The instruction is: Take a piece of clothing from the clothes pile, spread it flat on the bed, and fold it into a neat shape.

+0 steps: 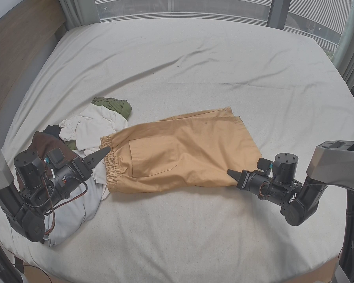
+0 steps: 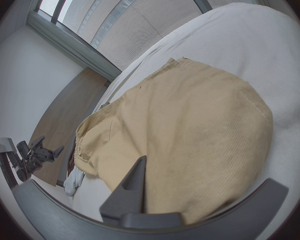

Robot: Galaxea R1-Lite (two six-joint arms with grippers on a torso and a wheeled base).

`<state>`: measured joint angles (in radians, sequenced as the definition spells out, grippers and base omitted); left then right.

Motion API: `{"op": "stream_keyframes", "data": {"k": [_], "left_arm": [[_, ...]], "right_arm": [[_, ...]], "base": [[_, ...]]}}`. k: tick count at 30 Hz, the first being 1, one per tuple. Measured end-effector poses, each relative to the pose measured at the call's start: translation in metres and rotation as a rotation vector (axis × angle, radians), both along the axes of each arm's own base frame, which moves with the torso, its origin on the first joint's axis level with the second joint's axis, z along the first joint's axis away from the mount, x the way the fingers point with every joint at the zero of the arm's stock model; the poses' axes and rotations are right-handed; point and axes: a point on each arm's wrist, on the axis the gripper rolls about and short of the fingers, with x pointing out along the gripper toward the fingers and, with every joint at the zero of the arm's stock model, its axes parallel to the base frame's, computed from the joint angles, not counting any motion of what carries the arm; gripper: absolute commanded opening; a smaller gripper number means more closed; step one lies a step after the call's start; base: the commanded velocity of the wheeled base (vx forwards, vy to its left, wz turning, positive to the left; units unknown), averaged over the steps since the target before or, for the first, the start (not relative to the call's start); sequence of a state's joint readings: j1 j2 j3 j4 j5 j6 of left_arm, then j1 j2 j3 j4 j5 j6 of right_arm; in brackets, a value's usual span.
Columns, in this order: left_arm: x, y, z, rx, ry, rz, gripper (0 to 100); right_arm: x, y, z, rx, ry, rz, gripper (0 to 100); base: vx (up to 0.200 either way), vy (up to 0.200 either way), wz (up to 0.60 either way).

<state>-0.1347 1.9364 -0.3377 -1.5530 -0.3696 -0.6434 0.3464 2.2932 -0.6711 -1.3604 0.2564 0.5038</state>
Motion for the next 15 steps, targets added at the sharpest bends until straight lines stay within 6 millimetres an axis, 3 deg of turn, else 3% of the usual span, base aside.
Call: {"op": "stream_keyframes", "data": {"k": [15], "left_arm": [[-0.001,-0.003,-0.001,-0.001,0.005,-0.011,100]], "right_arm": [[-0.053,-0.029,-0.012,-0.111,0.031,-0.003,0]], "base": [[0.0,0.0,0.0]]}}
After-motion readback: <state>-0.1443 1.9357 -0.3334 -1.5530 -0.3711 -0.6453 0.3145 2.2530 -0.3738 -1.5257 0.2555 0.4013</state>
